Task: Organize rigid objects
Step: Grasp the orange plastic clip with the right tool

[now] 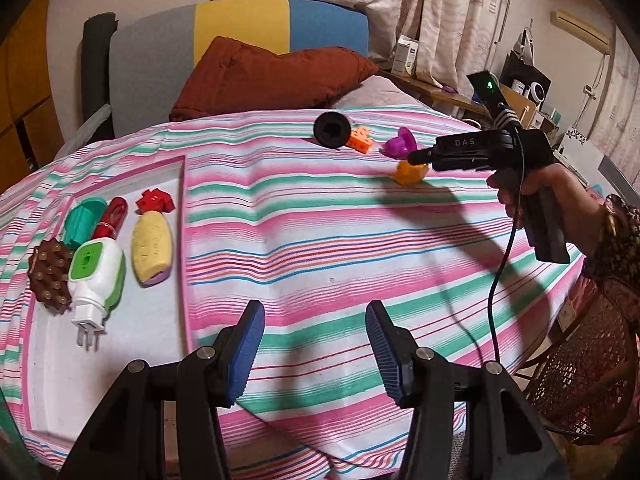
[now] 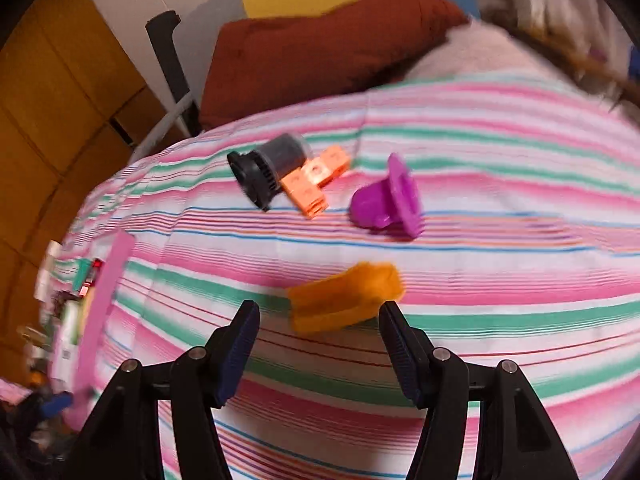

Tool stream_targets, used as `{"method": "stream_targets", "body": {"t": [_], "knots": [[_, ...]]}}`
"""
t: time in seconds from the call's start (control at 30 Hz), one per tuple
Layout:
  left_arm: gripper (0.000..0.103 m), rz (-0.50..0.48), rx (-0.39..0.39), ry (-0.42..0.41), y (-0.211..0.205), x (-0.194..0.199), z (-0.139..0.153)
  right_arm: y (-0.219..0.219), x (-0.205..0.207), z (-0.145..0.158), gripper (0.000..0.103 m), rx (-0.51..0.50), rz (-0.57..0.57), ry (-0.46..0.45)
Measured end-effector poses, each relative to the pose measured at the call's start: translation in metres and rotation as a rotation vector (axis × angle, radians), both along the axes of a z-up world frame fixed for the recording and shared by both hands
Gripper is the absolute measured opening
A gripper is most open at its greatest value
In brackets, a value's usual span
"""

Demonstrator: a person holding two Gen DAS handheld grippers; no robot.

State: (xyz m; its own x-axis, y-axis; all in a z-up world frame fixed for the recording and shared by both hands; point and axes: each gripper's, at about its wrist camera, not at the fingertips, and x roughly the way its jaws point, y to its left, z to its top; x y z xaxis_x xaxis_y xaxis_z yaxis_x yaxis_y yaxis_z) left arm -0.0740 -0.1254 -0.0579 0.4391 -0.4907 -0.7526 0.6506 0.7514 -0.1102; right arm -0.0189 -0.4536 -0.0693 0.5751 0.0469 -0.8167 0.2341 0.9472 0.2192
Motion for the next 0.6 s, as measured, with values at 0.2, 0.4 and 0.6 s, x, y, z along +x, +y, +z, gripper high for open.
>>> {"method": "stream_targets", "body": {"t": [0.2, 0.4, 0.6], "knots": [[0.053, -0.015, 0.01, -0.028, -0.003, -0.008, 0.004, 0.0, 0.018, -0.007, 0.063, 0.039, -0.106, 0.011], [0.053, 0.009, 0.009, -0.027, 0.002, -0.006, 0.008, 0.007, 0.041, -0.02, 0.063, 0.003, -0.144, 0.047], [0.053, 0.01, 0.01, -0.024, 0.002, -0.005, 0.007, 0.003, 0.035, -0.028, 0.026, -0.056, -0.106, 0.093]]}}
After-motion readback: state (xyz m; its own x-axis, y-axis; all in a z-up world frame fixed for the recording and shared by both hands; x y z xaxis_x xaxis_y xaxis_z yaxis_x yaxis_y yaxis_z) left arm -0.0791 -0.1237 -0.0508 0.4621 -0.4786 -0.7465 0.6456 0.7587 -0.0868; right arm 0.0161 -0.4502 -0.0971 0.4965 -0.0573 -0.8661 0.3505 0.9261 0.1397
